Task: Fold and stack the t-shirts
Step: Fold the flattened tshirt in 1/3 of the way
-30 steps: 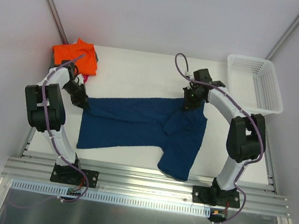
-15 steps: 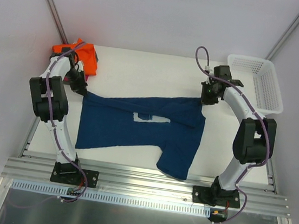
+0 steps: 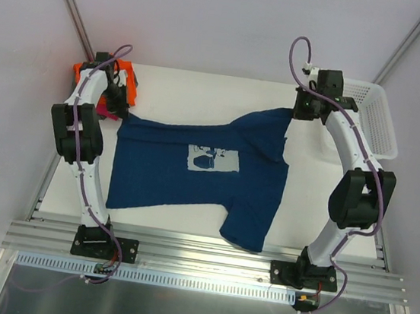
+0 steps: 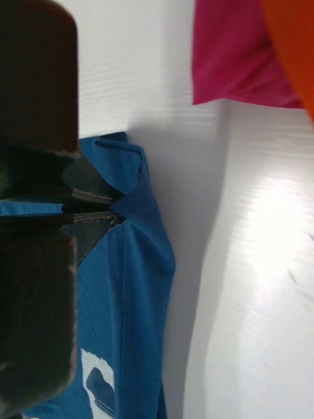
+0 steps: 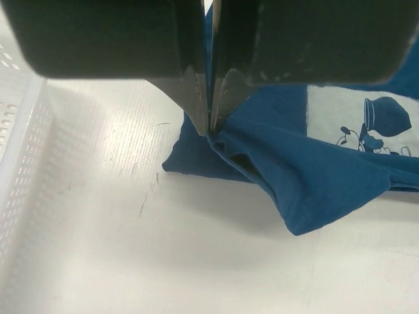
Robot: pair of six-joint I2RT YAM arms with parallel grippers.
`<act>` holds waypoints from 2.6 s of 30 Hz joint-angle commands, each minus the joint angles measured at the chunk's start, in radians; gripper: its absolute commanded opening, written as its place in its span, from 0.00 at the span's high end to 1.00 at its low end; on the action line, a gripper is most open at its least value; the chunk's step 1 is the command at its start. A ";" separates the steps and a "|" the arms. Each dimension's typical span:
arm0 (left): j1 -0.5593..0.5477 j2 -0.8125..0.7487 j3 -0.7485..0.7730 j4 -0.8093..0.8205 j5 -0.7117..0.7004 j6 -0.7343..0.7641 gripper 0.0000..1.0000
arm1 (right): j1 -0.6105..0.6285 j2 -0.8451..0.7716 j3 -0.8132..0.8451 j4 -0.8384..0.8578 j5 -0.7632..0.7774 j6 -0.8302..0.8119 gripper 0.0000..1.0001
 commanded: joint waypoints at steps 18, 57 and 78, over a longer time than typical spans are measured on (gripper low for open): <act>-0.170 0.074 0.400 0.081 -0.212 0.127 1.00 | -0.150 0.141 0.205 0.036 0.010 -0.015 0.99; -0.150 -0.088 0.425 0.229 -0.168 0.207 1.00 | -0.057 0.086 0.431 0.056 -0.187 -0.104 0.99; -0.066 -0.206 -0.028 0.193 -0.076 0.236 1.00 | 0.060 -0.106 -0.028 -0.053 -0.299 -0.130 0.99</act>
